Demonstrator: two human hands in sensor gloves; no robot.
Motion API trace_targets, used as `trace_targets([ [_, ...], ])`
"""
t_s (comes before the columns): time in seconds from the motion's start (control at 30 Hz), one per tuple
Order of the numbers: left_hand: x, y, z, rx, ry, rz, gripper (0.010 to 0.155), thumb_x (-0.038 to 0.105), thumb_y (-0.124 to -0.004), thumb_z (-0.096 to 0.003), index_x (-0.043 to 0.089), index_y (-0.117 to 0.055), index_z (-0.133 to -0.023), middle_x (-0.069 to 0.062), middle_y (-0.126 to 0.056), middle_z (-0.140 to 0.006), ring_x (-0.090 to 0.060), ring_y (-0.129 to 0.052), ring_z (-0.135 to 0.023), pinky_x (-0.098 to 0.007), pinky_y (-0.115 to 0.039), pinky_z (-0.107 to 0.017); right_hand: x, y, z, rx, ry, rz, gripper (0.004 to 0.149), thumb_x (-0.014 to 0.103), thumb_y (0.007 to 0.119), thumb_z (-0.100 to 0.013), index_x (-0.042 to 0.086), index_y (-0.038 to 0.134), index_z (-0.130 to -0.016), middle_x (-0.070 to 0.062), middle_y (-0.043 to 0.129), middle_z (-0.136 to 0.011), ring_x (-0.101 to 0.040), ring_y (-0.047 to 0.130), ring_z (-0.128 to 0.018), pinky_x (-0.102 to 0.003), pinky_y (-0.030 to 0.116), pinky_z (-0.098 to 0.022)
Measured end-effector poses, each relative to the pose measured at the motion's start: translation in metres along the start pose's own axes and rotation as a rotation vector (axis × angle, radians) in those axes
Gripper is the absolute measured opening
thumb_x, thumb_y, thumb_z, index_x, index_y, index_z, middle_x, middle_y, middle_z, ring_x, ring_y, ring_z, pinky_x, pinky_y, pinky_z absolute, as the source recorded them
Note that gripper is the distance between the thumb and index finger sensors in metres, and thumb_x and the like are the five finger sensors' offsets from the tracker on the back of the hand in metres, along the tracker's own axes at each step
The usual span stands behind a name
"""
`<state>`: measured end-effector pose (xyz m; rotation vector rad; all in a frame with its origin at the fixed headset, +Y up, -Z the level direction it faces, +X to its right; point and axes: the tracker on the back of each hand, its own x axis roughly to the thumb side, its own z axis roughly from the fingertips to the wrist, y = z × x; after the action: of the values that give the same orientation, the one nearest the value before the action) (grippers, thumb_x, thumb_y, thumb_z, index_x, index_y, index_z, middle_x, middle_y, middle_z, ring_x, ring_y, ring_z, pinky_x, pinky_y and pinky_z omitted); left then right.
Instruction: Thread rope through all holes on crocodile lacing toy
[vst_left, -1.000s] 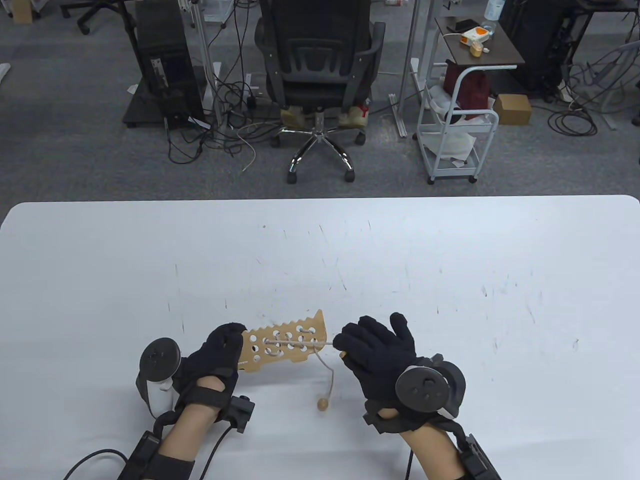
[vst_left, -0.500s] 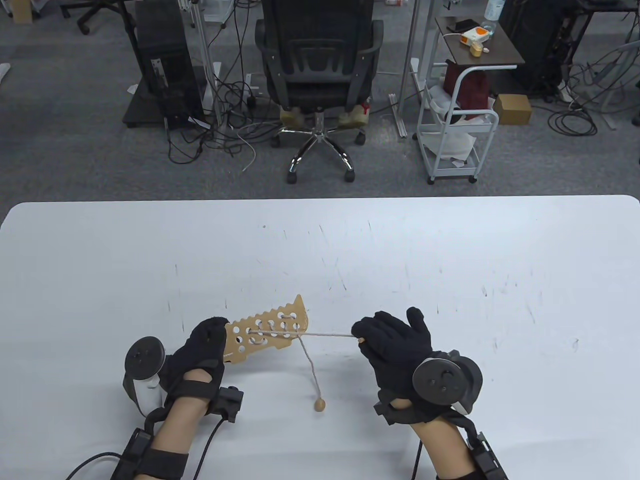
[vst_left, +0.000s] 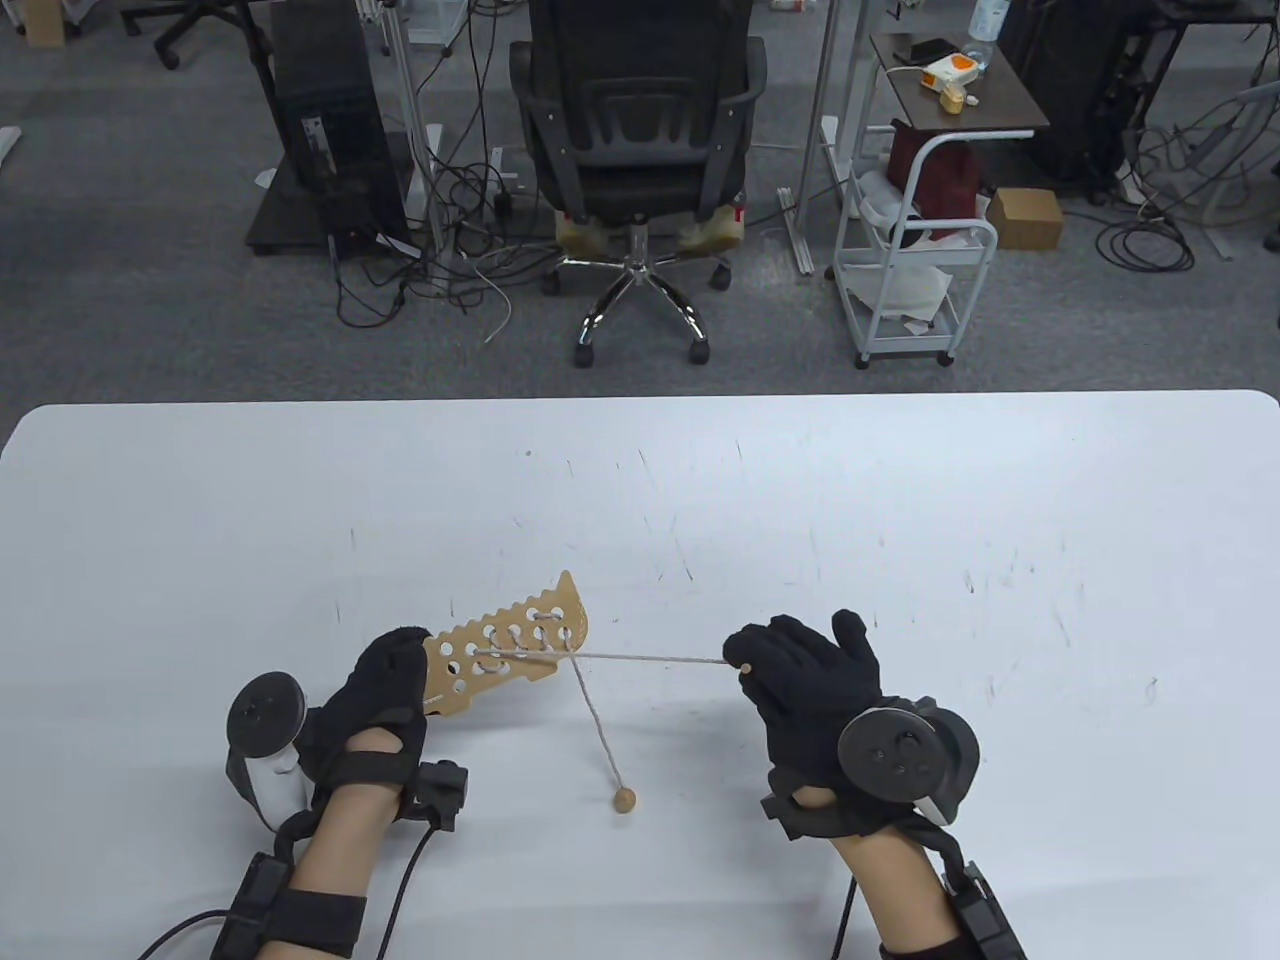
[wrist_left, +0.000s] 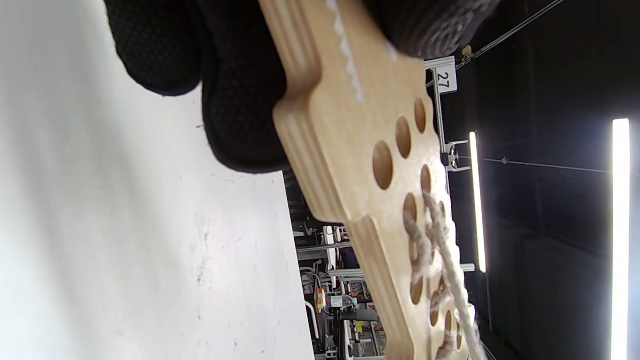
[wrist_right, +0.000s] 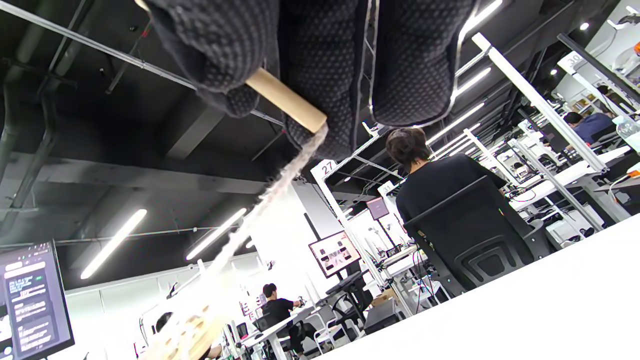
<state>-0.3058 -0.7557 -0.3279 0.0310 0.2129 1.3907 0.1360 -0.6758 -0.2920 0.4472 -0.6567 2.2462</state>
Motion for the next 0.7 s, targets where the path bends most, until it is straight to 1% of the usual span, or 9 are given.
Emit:
trace_targets([
  [0.1,0.001,-0.002,0.001,-0.006,-0.006,0.001,0.051,0.045,-0.072,-0.0436,0.024,-0.074,-0.090,0.000,-0.095,-0.070,-0.019,-0.106,-0.049,-0.046,-0.080,-0.058,0.000,-0.001,0.001,-0.009,0.001,0.009,0.041,0.028,0.077,-0.044,0.033,0.082,-0.085,-0.016,0.096,-0.083,-0.052,0.085,-0.078,-0.071,0.042,-0.066],
  [0.2,0.001,-0.004,0.002,-0.014,-0.010,0.009,0.051,0.045,-0.073,-0.0434,0.024,-0.075,-0.090,0.000,-0.095,-0.070,-0.019,-0.106,-0.049,-0.046,-0.080,-0.057,0.004,-0.001,0.002,-0.035,-0.021,-0.047,0.041,0.027,0.077,-0.045,0.032,0.080,-0.085,-0.014,0.096,-0.082,-0.047,0.089,-0.075,-0.070,0.044,-0.066],
  [0.3,0.002,-0.007,0.004,-0.030,-0.018,0.013,0.051,0.045,-0.073,-0.0433,0.024,-0.075,-0.090,0.000,-0.095,-0.070,-0.019,-0.106,-0.049,-0.046,-0.080,-0.057,0.009,0.000,0.003,-0.050,-0.041,-0.060,0.044,0.023,0.081,-0.044,0.032,0.078,-0.087,-0.012,0.096,-0.081,-0.044,0.092,-0.072,-0.070,0.046,-0.066],
  [0.4,0.003,-0.011,0.006,-0.049,-0.027,0.005,0.051,0.045,-0.073,-0.0433,0.024,-0.075,-0.090,0.000,-0.095,-0.070,-0.019,-0.106,-0.049,-0.046,-0.080,-0.057,0.012,0.004,0.005,-0.020,-0.055,-0.043,0.050,0.018,0.084,-0.044,0.031,0.075,-0.091,-0.010,0.096,-0.080,-0.043,0.092,-0.071,-0.070,0.046,-0.065],
  [0.5,0.005,-0.016,0.008,-0.071,-0.037,-0.005,0.051,0.045,-0.073,-0.0433,0.024,-0.075,-0.090,0.000,-0.095,-0.070,-0.019,-0.106,-0.049,-0.046,-0.080,-0.057,0.015,0.009,0.006,0.006,-0.075,-0.044,0.050,0.016,0.086,-0.042,0.025,0.079,-0.090,-0.010,0.099,-0.077,-0.041,0.094,-0.070,-0.069,0.047,-0.065],
  [0.6,0.007,-0.021,0.010,-0.098,-0.047,-0.018,0.051,0.045,-0.073,-0.0433,0.024,-0.075,-0.090,0.000,-0.095,-0.070,-0.019,-0.106,-0.049,-0.046,-0.080,-0.057,0.019,0.013,0.006,0.021,-0.093,-0.045,0.049,0.019,0.088,-0.040,0.016,0.082,-0.089,-0.008,0.103,-0.071,-0.036,0.098,-0.065,-0.068,0.051,-0.064],
  [0.7,0.009,-0.028,0.013,-0.122,-0.060,-0.040,0.051,0.045,-0.073,-0.0433,0.024,-0.075,-0.090,0.000,-0.095,-0.070,-0.019,-0.106,-0.049,-0.046,-0.080,-0.057,0.023,0.018,0.008,0.061,-0.109,-0.044,0.050,0.021,0.089,-0.041,0.014,0.081,-0.090,-0.008,0.104,-0.069,-0.034,0.099,-0.062,-0.067,0.052,-0.064],
])
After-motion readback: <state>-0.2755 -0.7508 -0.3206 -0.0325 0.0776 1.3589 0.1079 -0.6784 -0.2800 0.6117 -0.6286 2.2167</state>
